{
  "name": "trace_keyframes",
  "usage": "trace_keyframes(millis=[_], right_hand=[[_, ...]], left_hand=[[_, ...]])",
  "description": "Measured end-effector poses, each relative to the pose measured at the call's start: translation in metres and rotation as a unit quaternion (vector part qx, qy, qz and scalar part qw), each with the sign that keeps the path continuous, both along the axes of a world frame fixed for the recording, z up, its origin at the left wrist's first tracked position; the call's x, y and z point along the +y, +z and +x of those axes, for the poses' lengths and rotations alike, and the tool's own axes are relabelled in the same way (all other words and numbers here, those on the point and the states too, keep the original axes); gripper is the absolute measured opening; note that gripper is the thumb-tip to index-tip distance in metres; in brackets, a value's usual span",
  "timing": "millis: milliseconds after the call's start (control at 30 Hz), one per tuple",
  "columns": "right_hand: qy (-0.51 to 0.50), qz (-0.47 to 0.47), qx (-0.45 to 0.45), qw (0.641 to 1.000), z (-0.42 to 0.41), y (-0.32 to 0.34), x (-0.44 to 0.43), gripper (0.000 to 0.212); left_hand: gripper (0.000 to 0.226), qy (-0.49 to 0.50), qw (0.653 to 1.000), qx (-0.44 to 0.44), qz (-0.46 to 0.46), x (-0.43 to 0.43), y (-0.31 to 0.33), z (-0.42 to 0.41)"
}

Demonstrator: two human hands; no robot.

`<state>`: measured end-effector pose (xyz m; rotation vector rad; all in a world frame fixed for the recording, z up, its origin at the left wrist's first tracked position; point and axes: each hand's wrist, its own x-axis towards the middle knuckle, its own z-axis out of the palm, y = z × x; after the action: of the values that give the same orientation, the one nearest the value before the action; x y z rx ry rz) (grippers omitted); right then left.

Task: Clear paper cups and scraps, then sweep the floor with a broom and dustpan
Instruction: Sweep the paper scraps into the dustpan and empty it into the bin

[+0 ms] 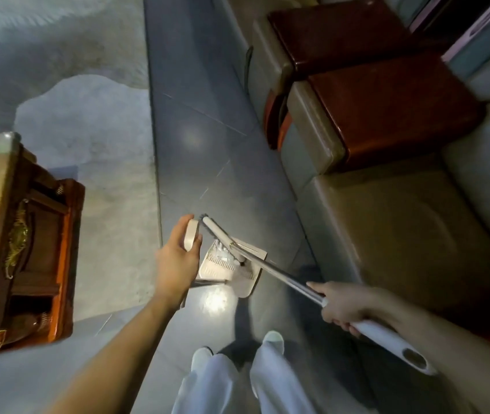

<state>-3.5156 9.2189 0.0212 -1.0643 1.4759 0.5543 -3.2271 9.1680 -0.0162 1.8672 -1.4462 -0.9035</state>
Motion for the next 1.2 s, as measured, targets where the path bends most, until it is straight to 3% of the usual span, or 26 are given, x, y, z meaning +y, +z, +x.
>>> trace_keyframes(millis=[300,633,967,1200], right_hand=[[-0.073,-0.067,-0.039,0.994,0.032,0.022,-0.182,0.074],[-0.104,-0.127,-0.034,0.986,0.102,0.048,-0.409,0.077],[-0.069,-0.136,-0.009,0.988,0.134,0.048,-0.656,0.081],[0.016,-0.142,-0.009,0.990,0.149,0.072,-0.859,0.081]], left_hand=[[0.037,0.096,0.994,0.005,-0.054,-0.134,0.010,0.036],[0.036,0.103,0.990,0.053,-0.082,-0.363,0.033,0.099],[0.041,0.152,0.982,0.047,-0.098,-0.614,0.036,0.154],[0.045,0.200,0.972,0.076,-0.093,-0.817,0.056,0.179]])
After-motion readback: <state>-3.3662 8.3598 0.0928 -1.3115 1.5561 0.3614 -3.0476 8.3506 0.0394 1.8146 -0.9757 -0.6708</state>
